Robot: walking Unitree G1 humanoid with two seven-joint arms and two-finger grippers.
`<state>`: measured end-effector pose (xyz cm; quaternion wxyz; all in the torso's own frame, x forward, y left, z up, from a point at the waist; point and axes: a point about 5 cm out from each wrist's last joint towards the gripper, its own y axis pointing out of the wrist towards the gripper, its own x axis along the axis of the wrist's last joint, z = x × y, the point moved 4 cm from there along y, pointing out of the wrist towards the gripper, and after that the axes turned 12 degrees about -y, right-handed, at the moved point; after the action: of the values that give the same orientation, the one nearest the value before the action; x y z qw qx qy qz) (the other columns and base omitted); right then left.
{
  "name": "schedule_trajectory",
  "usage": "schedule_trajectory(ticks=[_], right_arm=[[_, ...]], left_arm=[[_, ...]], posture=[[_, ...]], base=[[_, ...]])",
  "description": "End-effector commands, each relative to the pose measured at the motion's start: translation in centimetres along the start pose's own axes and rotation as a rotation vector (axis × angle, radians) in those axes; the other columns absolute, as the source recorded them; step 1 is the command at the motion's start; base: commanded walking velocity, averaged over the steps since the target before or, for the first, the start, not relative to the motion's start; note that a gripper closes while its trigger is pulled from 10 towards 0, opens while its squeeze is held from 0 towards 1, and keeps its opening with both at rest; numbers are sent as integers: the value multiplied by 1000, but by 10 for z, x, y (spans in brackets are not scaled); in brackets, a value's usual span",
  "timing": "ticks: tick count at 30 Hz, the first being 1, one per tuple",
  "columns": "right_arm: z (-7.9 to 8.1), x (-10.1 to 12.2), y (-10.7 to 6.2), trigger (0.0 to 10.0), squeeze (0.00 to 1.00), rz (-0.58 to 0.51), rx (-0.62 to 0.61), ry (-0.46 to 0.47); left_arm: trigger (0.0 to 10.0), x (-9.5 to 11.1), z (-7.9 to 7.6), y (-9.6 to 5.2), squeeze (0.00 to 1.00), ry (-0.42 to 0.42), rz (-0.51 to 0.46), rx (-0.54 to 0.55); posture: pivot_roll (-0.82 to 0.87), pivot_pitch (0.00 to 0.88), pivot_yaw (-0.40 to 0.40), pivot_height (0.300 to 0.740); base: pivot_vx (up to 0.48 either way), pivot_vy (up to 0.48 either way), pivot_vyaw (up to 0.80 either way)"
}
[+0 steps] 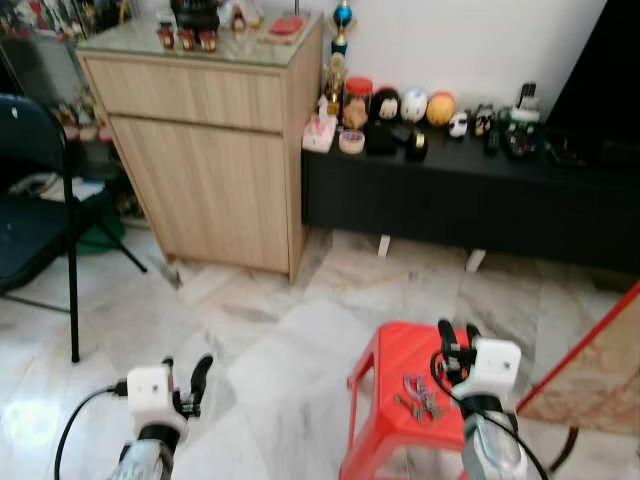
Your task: Hang keys on a hook
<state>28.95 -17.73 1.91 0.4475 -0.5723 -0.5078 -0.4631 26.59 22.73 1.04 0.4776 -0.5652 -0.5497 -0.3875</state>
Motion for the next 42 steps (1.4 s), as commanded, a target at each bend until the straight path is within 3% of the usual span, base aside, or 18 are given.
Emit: schedule_trajectory(ticks=[1,7,22,42], right_arm=[[-1,0,-2,10000,0,3,-6,-3],[9,-7,-7,10000,0,81,25,-12],[11,-15,-10,10000,0,147,22,-12],[7,-16,-1,10000,0,162,2,-5]], left_arm=[[10000,2,-2,1,0,-14,-6,0],[10000,10,-13,7,0,-34,-11,-19],[10000,12,-12,11,0,-40,23,-36],[10000,13,-13,14,0,-48,36,-31]], posture=[[-23,0,-60,740],[-17,0,-64,720],[-13,0,-63,635],[-1,0,-65,635]], base=[[0,0,0],[0,0,0],[0,0,0],[0,0,0]])
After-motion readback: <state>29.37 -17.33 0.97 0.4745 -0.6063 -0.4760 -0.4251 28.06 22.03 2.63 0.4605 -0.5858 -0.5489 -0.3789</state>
